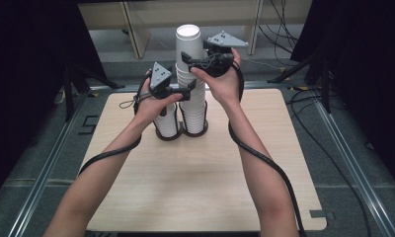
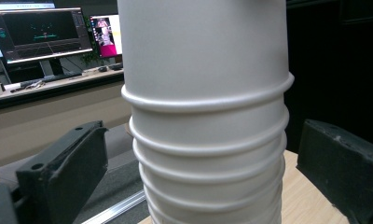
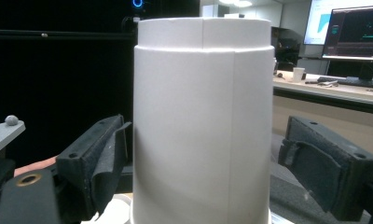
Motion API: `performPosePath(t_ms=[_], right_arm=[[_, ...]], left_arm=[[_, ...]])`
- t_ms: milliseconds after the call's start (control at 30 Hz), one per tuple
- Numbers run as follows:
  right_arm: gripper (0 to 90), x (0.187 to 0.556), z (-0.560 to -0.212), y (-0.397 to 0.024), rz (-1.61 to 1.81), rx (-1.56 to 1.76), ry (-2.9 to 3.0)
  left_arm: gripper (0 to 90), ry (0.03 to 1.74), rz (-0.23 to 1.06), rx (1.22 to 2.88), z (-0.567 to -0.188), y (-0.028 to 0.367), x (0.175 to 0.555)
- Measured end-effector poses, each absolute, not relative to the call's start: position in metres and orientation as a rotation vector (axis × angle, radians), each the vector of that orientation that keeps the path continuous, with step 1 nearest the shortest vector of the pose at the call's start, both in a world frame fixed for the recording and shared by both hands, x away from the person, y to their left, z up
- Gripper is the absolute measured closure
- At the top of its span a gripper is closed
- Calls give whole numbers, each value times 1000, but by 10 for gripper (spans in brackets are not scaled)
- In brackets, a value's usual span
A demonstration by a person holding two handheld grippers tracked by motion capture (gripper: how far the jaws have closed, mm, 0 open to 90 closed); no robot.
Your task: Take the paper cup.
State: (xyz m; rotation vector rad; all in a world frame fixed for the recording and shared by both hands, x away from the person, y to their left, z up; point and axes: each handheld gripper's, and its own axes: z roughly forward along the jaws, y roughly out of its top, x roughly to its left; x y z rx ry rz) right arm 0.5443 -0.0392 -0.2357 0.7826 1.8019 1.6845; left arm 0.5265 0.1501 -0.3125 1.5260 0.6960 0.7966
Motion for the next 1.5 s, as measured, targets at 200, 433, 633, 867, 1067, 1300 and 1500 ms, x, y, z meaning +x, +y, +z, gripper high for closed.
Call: performPosePath(t_ms=[200,433,633,867,1067,1300,1500], right_arm=[[147,553,-232,-33,1677,786,1824],[156,557,-230,-28,1679,788,1840],[174,559,-230,-27,1664,769,1840],[189,558,-230,-27,1669,765,1843],[200,558,-228,-28,1681,759,1835],[212,556,-223,-29,1692,751,1813],[219,554,-215,-32,1712,736,1785]], left_arm=[[47,698,795,1529,-313,149,528],[59,701,785,1536,-314,149,529],[74,699,784,1539,-314,147,529],[103,698,780,1542,-316,144,529],[105,697,776,1550,-315,145,530],[106,693,778,1553,-315,145,530],[110,699,768,1548,-316,145,529]])
